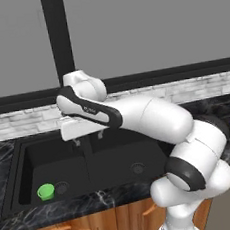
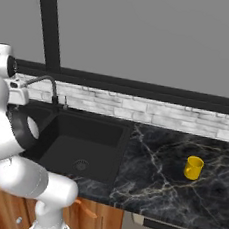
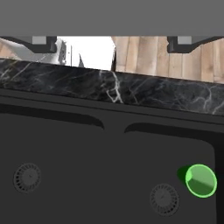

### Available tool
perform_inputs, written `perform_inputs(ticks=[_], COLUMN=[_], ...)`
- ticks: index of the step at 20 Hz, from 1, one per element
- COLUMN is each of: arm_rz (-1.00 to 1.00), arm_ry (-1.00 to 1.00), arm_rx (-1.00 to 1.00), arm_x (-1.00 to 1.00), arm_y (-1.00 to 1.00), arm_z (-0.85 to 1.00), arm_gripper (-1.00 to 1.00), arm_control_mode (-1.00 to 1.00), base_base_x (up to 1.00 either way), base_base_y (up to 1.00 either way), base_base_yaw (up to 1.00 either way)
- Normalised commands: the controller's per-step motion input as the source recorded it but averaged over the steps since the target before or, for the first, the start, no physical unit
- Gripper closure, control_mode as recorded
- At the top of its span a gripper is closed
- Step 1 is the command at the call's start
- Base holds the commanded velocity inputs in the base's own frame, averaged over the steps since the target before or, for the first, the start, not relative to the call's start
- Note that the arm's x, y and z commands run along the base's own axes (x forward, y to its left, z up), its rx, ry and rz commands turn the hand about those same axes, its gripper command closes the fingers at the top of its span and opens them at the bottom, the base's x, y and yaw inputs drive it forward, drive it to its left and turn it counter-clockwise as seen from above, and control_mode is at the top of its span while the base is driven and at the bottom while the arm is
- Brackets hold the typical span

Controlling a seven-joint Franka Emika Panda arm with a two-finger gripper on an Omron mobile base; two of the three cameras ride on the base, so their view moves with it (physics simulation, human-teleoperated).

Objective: Move any existing items from the left basin to the right basin for drying. Then move the mug from the counter to the left basin of the sink for washing.

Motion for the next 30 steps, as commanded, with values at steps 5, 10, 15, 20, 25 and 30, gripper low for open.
perform_inputs(ticks=[5,10,15,20,25,30], arm_rz=[0.0,0.0,0.0,0.0,0.0,0.0], arm_ry=[0.0,0.0,0.0,-0.02,-0.1,-0.03], arm_rx=[-0.05,-0.04,-0.02,-0.03,-0.05,-0.03], arm_x=[0.0,0.0,0.0,0.0,0.0,0.04], arm_y=[0.47,0.4,0.3,0.25,0.19,0.22], arm_z=[-0.2,-0.18,-0.24,-0.28,-0.31,-0.3], arm_gripper=[-1.0,-1.0,-1.0,-1.0,-1.0,-1.0], arm_control_mode=[-1.0,-1.0,-1.0,-1.0,-1.0,-1.0], base_base_x=[0.0,0.0,0.0,0.0,0.0,0.0], base_base_y=[0.0,0.0,0.0,0.0,0.0,0.0], base_base_yaw=[0.0,0.0,0.0,0.0,0.0,0.0])
